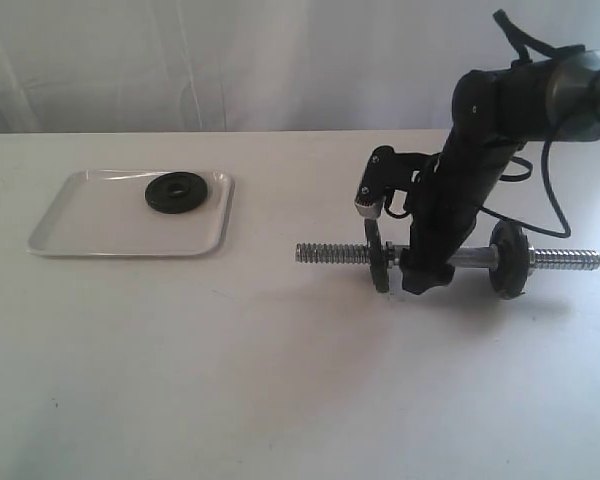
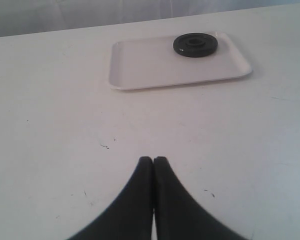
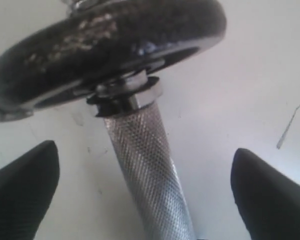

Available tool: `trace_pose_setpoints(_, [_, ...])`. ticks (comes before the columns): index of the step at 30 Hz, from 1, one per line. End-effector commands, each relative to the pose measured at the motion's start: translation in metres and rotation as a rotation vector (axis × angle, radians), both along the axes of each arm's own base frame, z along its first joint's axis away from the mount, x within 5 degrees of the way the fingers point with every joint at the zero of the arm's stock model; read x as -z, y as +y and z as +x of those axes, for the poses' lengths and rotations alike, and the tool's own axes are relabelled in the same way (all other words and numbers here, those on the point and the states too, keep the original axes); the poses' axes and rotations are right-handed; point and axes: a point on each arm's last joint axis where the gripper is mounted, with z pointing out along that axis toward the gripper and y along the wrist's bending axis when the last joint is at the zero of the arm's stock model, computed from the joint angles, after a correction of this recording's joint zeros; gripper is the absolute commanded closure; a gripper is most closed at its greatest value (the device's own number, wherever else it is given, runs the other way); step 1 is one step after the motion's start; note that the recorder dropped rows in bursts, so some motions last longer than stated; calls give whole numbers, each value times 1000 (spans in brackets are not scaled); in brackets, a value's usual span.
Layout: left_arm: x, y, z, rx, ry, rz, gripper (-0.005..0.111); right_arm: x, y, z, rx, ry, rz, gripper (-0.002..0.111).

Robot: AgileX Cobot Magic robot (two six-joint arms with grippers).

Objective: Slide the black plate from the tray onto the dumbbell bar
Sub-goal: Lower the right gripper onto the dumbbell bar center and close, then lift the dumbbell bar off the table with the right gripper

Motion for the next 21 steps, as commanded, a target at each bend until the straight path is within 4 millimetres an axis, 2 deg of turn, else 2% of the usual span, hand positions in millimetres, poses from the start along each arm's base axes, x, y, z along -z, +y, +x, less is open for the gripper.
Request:
trace_pose_setpoints(1, [1,0,0,3,1,0,107,8,2,5,-33,-24,-9,28])
trace_pose_setpoints(3, [1,0,0,3,1,0,107,14,2,6,-52,-15,-17,38])
trace_pose_setpoints(5, [1,0,0,3,1,0,107,19,2,7,-65,-6,-26,54])
trace_pose_setpoints(6, [1,0,0,3,1,0,107,19,2,6,-83,-3,-32,69])
trace_pose_setpoints(8, [1,0,0,3,1,0,107,21,2,5,-106,5,-39,108])
trace_pose_setpoints(14, [1,0,0,3,1,0,107,20,10,4,-158,-8,-45,108])
trace_pose_setpoints(21, [1,0,0,3,1,0,107,19,33,1,-234,-76,-36,108])
